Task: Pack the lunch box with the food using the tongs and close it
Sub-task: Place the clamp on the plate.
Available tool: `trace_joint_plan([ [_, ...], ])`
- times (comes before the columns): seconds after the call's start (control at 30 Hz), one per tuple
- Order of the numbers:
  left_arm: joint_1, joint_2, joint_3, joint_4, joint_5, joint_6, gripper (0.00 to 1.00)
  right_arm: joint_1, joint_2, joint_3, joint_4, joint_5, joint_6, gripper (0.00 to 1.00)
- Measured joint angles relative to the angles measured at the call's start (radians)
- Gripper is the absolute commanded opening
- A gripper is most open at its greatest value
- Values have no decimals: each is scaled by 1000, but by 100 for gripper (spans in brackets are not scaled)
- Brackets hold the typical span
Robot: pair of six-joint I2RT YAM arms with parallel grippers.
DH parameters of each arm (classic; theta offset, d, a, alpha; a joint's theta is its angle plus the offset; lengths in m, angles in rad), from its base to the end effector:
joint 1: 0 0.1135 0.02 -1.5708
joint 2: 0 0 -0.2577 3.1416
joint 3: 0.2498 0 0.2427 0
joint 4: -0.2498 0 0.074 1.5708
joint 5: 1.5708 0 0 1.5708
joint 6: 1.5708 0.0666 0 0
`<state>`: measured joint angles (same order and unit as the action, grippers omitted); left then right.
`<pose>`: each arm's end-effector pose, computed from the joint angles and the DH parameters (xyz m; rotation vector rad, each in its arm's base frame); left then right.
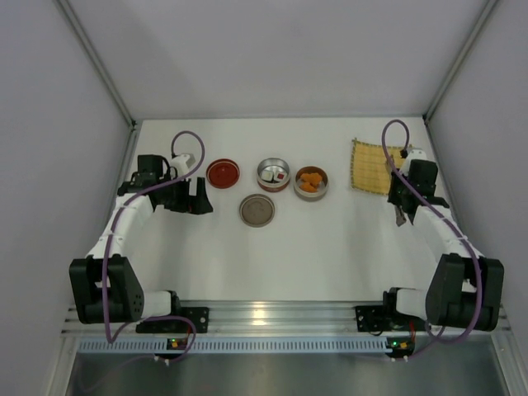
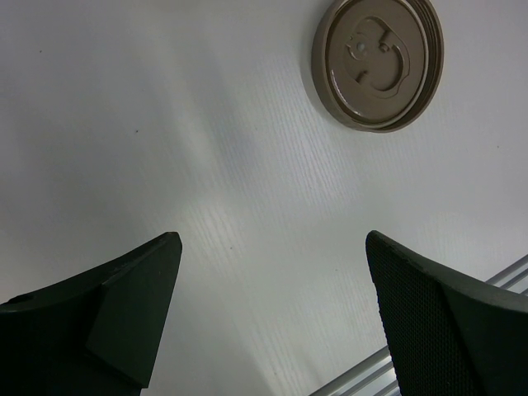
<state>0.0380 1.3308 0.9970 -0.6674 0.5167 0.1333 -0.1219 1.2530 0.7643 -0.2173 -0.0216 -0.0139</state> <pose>0.2728 -0.0226 0.2324 0.3090 2.4614 -0.5893 0.2803 -0.0329 0.2097 0.1116 2.2743 -0.0468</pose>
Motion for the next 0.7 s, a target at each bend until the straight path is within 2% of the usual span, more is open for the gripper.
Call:
trace_joint_plan([
  [0.1, 0, 0, 0, 0, -2, 0, 98, 11, 31, -16, 79, 21, 5, 31],
  [0.3, 0, 0, 0, 0, -9, 0, 98, 43, 126, -24, 171, 37, -22, 34],
  [0.5, 0, 0, 0, 0, -13, 0, 98, 65, 228, -24, 175, 89, -48, 38],
  [0.6, 0, -1, 0, 0, -13, 1, 98, 84, 256, -24, 172, 112, -56, 54],
  [0.7, 0, -9, -5, 0, -18, 2, 98, 95, 269, -24, 167, 119, -56, 57],
])
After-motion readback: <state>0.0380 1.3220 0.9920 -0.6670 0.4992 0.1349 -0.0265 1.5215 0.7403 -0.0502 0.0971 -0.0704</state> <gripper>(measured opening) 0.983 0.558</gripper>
